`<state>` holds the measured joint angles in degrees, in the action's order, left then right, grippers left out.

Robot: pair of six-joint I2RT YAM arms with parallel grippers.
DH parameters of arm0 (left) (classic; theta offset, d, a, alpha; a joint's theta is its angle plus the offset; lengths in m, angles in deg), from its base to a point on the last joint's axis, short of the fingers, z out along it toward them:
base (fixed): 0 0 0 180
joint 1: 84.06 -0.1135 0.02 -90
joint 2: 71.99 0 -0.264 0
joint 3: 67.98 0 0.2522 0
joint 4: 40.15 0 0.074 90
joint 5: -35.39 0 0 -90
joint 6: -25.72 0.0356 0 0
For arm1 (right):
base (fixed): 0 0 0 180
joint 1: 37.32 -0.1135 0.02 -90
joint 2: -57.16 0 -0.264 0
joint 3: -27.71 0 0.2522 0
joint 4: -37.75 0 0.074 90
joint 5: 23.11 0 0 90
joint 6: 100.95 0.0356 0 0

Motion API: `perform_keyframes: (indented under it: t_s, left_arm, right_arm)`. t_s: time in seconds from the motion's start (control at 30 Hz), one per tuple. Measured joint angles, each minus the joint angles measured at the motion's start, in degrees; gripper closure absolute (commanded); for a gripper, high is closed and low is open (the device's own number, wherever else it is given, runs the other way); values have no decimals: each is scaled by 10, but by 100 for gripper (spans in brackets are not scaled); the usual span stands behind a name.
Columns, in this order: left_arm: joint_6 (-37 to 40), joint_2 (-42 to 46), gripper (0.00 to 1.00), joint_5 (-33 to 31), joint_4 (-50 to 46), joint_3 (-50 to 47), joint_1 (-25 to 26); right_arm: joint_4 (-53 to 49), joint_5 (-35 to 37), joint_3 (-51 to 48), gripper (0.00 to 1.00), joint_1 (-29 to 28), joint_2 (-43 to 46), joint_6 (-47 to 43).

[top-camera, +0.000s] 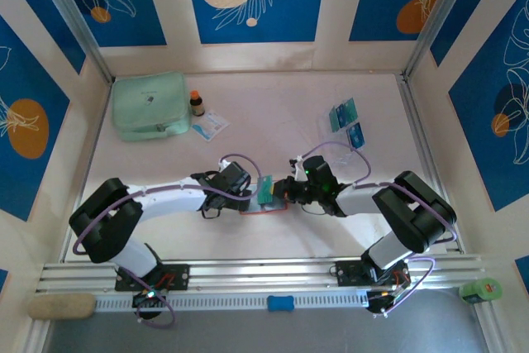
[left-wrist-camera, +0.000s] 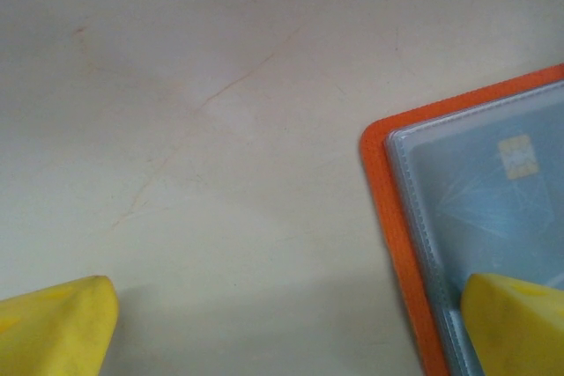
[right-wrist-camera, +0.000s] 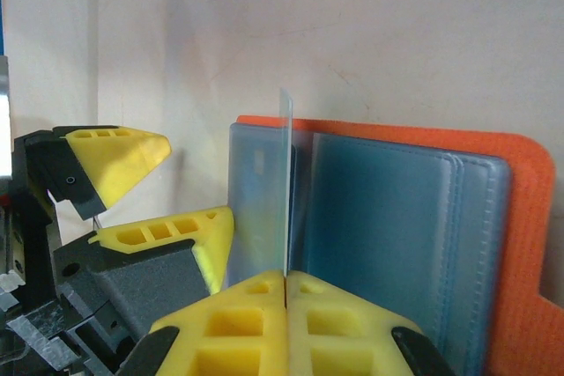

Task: Put the credit cards into the card holder

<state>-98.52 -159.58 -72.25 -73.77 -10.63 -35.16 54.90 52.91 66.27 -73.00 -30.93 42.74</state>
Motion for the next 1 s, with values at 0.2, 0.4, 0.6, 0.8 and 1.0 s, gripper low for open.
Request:
perform_keyframes:
  t_s: [0.2, 0.4, 0.6, 0.8, 1.0]
  left_arm:
    - [0, 0, 0, 0, 2, -1, 0]
    - [0, 0, 0, 0, 2, -1, 0]
    - [0, 0, 0, -2, 6, -3, 0]
    - [0, 0, 0, -2, 8, -4, 0]
    - [0, 0, 0, -4, 10, -4, 0]
  right_arm:
    - [2, -1, -11, 100, -1, 0, 5]
    - [2, -11, -12, 100, -8, -7, 6]
    - [2, -13, -12, 100, -9, -13, 6]
    - [-4, -13, -12, 100, -10, -12, 6]
    - [-17, -13, -12, 100, -11, -1, 6]
